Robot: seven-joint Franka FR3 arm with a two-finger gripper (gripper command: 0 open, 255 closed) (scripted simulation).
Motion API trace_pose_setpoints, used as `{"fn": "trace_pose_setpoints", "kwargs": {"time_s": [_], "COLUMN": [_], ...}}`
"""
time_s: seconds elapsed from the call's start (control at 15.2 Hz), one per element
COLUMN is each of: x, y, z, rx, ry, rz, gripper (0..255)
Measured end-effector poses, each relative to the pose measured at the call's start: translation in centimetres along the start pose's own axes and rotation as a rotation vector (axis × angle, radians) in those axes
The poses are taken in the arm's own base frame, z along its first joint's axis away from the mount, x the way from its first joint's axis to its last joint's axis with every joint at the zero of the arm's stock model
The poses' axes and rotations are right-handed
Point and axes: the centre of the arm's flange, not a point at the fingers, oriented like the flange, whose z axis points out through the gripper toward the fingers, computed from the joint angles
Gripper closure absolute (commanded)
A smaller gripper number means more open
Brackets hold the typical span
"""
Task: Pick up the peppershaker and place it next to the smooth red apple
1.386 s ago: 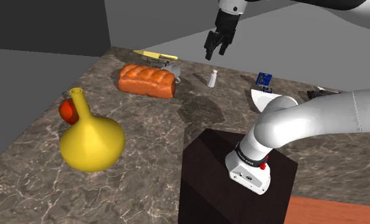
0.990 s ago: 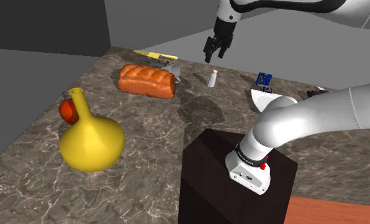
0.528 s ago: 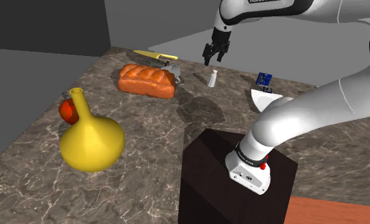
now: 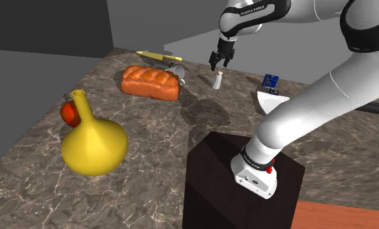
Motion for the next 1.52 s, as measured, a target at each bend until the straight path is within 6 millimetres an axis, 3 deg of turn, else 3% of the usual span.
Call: {"fn": "trace_pose_setpoints", "kwargs": {"time_s": [0.53,0.92,1.32,1.39,1.52], "x": [3.6,3.6,3.7,3.7,3.7], "y": [5.5,5.7,5.8,5.8,5.8], "z": [5.8,9.0,9.3,9.4,9.3], "rx": [-0.023,-0.025,-0.025,-0.025,-0.025], "ry": [-0.006,-0.006,-0.005,-0.005,-0.005], "rz": [0.06,0.062,0.062,0.062,0.062], "gripper": [0,0,0,255,255]}}
